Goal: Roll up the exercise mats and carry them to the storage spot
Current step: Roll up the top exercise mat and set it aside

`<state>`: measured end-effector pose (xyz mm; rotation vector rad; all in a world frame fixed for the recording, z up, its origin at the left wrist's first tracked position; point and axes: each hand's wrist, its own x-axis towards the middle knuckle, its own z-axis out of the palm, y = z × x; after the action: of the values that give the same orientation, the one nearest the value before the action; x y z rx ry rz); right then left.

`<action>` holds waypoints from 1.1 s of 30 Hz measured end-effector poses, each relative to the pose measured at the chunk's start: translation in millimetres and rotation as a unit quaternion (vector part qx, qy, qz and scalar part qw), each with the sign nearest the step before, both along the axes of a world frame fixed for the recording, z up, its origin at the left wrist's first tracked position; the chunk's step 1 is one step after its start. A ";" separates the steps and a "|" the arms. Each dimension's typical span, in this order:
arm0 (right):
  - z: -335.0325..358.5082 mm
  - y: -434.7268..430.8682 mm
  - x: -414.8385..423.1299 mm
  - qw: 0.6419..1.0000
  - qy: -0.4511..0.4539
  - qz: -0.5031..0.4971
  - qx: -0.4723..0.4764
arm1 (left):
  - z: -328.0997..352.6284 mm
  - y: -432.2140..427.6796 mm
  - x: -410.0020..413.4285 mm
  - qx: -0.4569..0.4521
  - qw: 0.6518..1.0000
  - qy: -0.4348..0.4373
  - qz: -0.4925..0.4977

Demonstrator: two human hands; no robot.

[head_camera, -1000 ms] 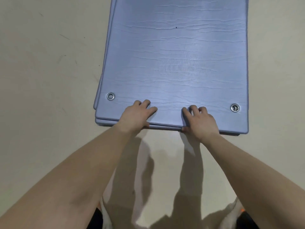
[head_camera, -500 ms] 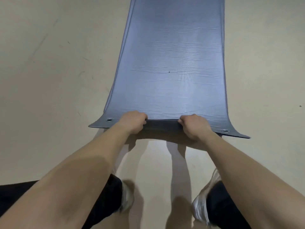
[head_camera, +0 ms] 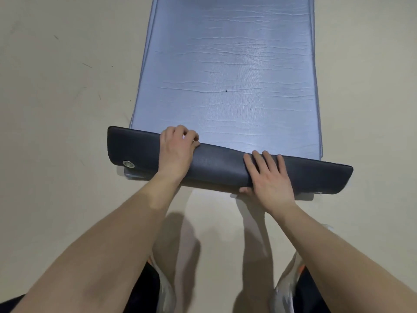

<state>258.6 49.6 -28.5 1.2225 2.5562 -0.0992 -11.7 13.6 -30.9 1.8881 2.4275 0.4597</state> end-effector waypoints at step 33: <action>6.0 71.6 -7.5 0.970 0.010 -0.100 -0.224 | -7.6 6.5 -18.9 -0.310 0.950 0.016 0.003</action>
<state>251.2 121.2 -22.6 1.2849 2.2411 -0.6931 -30.6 20.1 -38.5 1.6080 2.2180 -0.3132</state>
